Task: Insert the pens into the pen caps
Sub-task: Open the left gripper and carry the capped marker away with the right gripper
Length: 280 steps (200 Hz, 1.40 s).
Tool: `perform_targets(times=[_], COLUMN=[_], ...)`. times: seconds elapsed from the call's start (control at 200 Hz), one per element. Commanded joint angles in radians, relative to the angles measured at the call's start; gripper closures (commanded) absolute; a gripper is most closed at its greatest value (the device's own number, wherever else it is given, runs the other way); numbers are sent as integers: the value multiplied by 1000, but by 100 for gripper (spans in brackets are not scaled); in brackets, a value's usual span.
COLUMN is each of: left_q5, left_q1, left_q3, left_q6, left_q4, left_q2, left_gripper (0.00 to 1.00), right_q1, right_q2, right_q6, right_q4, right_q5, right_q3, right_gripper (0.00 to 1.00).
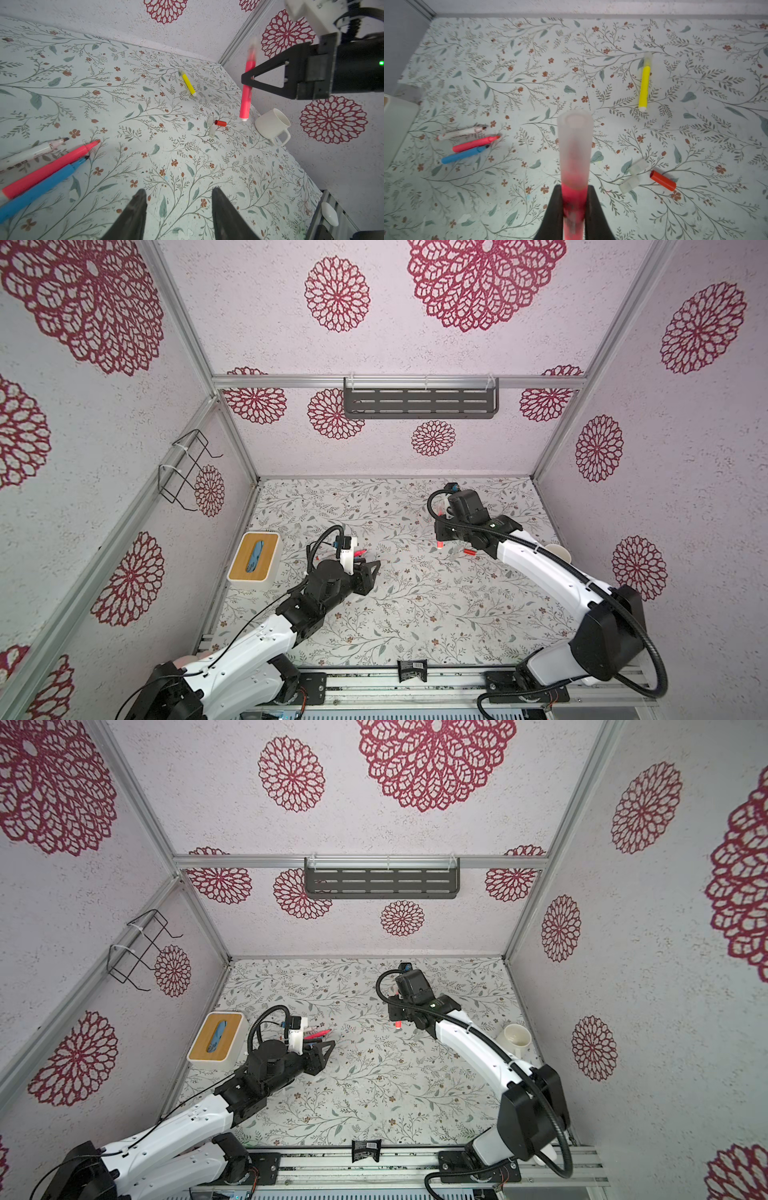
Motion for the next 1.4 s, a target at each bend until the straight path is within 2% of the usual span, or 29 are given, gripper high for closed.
perform_targets(times=[0.0,0.145,0.25,0.685,1.301,1.396], left_q5=[-3,-2,3,10,4,-1], left_q1=[-4,-4,-5,-6,-6,-6], left_q3=[-4,-11,-16,-65,-50,-48], left_q6=[-8,-17,-20,-52,-33,-29], left_q4=[12,5,-3,-10,-11,-9], left_q2=[0,-18,-45,-146,-123,-121], left_gripper=[47,47,47,47,47,47], right_q1=[-67,-122,-132,-182,-213,-216], right_q2=[84,265,421,991,1058,1054], right_q6=[-52,-109,-154,-221,-241,-249], right_q4=[-41,-100,-201,-557,-479,-463], right_q5=[-11,-34,70,63,119,118], right_q3=[85,236,413,1179,1168,1168], right_gripper=[94,95,95,97,95,90])
